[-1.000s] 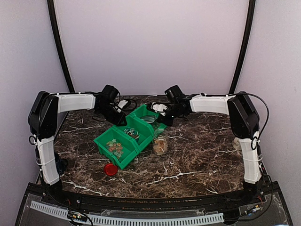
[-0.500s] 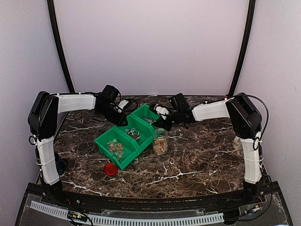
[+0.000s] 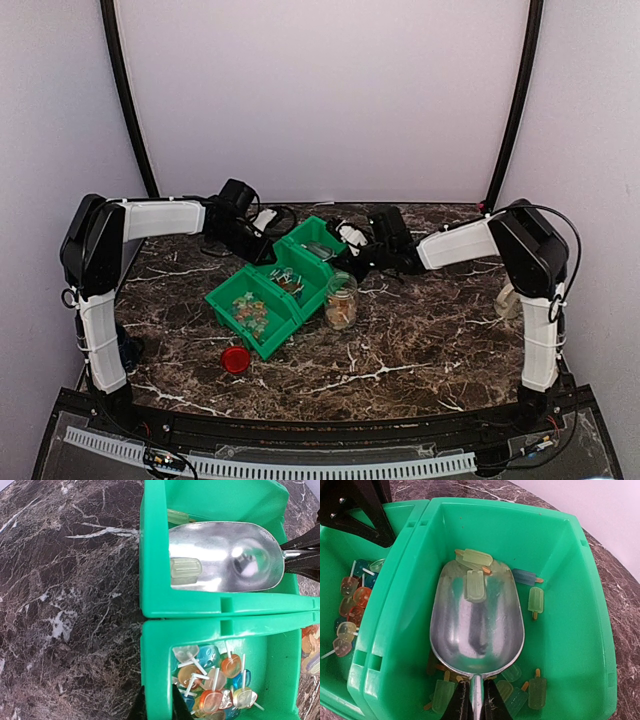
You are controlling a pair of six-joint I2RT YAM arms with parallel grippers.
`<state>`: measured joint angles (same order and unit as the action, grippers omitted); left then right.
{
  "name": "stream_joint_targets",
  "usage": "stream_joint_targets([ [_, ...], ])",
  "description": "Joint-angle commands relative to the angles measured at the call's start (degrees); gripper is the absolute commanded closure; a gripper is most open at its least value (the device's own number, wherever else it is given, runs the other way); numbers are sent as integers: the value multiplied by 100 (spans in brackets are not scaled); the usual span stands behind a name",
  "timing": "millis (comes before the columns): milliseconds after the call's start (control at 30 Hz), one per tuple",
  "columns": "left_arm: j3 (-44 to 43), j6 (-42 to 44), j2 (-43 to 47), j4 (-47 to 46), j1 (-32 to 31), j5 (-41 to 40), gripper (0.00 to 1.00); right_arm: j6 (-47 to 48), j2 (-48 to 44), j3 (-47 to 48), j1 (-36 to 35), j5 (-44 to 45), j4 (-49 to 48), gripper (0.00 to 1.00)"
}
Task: Pack the candies
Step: Scoop the fake candies from the storage box.
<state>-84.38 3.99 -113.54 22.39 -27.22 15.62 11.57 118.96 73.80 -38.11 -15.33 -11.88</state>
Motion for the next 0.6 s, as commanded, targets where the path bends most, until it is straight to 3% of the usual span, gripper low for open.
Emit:
stream_joint_targets([
  [0,-310,-213,547,-362,-50,629,100,-27,-345,-164,-44,305,-561,100],
  [567,-378,-238,446,-227,-19,621,100,-37,-770,-657,-13,763,-1263,100],
])
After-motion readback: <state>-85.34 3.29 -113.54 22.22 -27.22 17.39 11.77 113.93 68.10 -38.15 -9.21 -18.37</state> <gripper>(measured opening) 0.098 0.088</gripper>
